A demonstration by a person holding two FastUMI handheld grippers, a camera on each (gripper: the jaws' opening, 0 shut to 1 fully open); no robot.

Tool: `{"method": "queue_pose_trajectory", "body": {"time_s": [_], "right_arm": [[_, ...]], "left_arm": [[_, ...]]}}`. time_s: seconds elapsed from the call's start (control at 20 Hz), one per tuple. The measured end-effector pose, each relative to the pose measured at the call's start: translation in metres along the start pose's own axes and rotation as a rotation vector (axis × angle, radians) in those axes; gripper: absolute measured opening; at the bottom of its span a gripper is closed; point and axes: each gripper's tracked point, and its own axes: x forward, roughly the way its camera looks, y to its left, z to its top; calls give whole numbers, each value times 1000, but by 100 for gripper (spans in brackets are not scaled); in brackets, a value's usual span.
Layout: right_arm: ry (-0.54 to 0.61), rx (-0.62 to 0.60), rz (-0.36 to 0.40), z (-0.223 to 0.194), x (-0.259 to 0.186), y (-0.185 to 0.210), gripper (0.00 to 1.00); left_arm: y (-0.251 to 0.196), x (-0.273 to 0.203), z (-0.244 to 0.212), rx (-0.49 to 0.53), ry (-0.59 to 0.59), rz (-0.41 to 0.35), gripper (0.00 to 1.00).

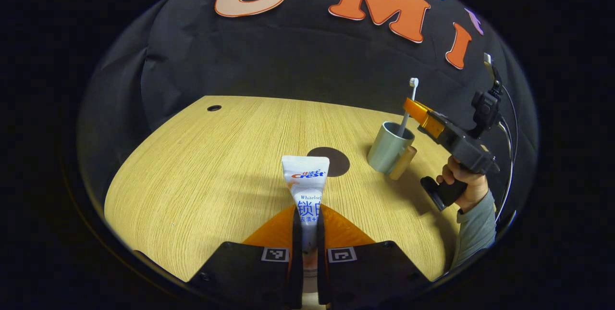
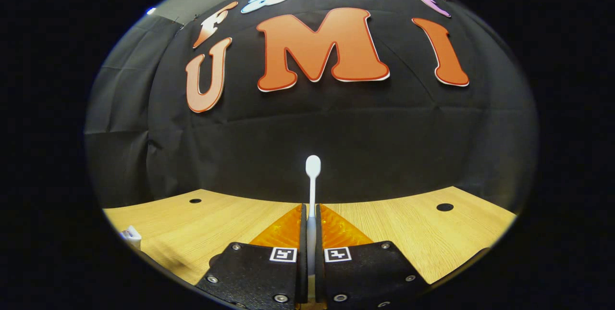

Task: Put the toothbrush and toothpaste on the desktop into the cup, then pick up the cup and place it on the coaster on the desktop.

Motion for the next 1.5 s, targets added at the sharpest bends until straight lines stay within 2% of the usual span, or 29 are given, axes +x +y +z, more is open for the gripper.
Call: {"method": "queue_pose_trajectory", "body": {"time_s": [0.45, 0.6, 0.9, 1.15, 1.3, 1.5], "right_arm": [[70, 17, -59, -21, -4, -7, 7], [100, -1, -87, -25, -7, -16, 9], [135, 11, -79, -30, -30, -27, 11], [149, 22, -41, -30, -52, -32, 22], [158, 7, -39, -28, -66, -43, 37], [153, 18, -31, -22, -86, -55, 49]], "left_arm": [[-6, -34, 34, 9, -56, -42, 15], [-20, -33, 38, -3, -70, -102, 15], [-49, -14, 57, -10, -131, -183, 15], [-78, -6, 73, 5, -193, -251, 14], [-100, -1, 78, 24, -202, -299, 15], [-132, 16, 86, 60, -226, -359, 15]]}}
